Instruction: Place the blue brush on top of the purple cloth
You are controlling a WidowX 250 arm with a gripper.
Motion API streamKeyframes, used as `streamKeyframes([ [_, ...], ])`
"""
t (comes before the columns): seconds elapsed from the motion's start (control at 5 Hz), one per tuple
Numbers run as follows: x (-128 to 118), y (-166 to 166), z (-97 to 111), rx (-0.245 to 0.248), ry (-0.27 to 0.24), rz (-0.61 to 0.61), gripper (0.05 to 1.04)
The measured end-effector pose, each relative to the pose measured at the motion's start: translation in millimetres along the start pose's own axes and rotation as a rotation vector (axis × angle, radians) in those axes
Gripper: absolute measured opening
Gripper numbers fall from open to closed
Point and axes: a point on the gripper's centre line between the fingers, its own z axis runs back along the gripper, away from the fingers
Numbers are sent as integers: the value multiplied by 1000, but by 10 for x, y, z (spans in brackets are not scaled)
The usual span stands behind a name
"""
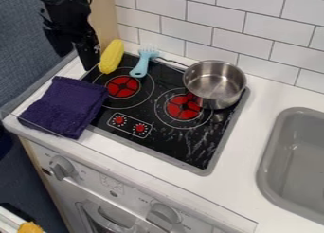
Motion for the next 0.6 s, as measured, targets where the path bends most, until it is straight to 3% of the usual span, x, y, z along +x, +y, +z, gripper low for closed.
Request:
streamKeyframes([
  [0.2,-30,-23,-93,-19,26,7,999],
  [0.6,365,-214,-359,-38,44,-7,999],
])
